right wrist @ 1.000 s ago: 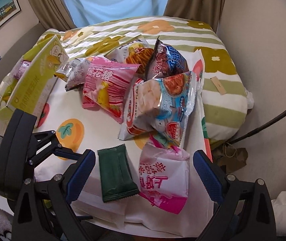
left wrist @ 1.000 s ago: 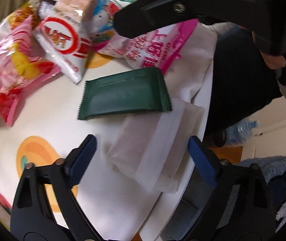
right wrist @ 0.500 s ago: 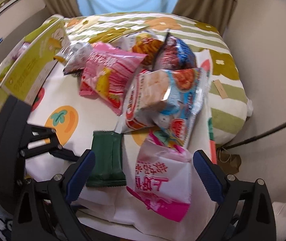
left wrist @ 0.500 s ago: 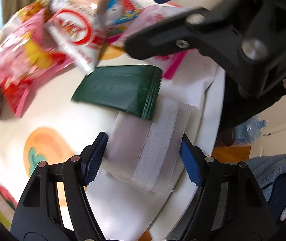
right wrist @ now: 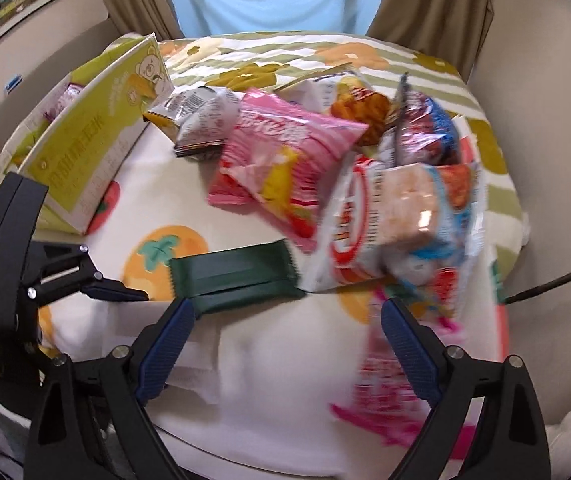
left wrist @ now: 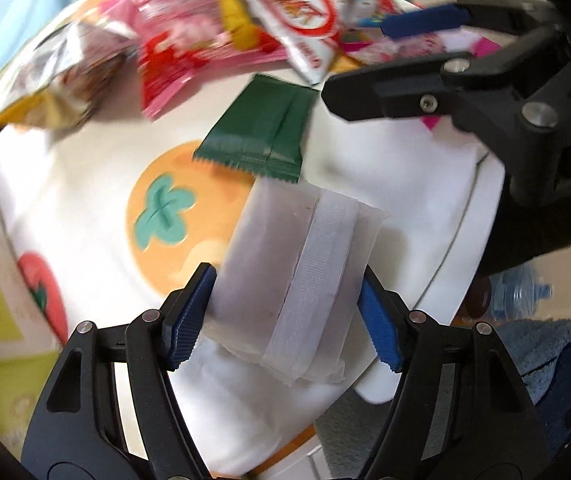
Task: Organize snacks
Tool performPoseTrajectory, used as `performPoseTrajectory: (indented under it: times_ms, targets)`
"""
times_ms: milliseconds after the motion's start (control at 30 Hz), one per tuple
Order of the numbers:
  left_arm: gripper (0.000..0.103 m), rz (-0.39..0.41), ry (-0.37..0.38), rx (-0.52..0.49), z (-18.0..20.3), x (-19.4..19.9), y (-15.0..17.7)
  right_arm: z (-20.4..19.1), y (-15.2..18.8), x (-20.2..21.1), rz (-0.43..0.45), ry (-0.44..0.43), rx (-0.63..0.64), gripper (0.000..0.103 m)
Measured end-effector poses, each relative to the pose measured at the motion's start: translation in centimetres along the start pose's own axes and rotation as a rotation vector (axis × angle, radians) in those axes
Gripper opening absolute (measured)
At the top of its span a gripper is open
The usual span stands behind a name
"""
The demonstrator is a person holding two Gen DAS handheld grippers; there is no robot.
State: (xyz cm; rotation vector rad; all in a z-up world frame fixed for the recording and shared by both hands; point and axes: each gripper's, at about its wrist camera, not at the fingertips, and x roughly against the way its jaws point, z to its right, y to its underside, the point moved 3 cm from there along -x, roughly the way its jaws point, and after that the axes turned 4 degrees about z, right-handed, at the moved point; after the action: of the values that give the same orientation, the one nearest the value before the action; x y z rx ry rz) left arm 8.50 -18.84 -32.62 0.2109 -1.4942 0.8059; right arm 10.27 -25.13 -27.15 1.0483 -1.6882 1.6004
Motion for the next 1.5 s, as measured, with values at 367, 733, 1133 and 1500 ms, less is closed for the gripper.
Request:
performPoseTrajectory:
  times_ms: [367, 733, 1133, 1500]
  targets:
    - [0.067, 0.028, -0.071, 0.205, -5.7, 1.5, 2.8, -2.4, -1.0, -3.8, -0.039, -0.075, -0.022, 0.093]
    - [0.067, 0.034, -0.068, 0.284, -11.0, 3.6, 5.7, -2.5, -3.1, -7.6, -0.033, 0.170, -0.193, 0.093]
    - [0.067, 0.039, -0.072, 0.302, -13.0, 1.7, 3.3, -4.6, -0.4, -8.1, -0.075, 0.305, -0.093, 0.093]
    - [0.065, 0.041, -0.140, 0.237, -12.6, 0.7, 0.5, -2.8, 2.5, -6.6, -0.043, 0.213, -0.211, 0.070]
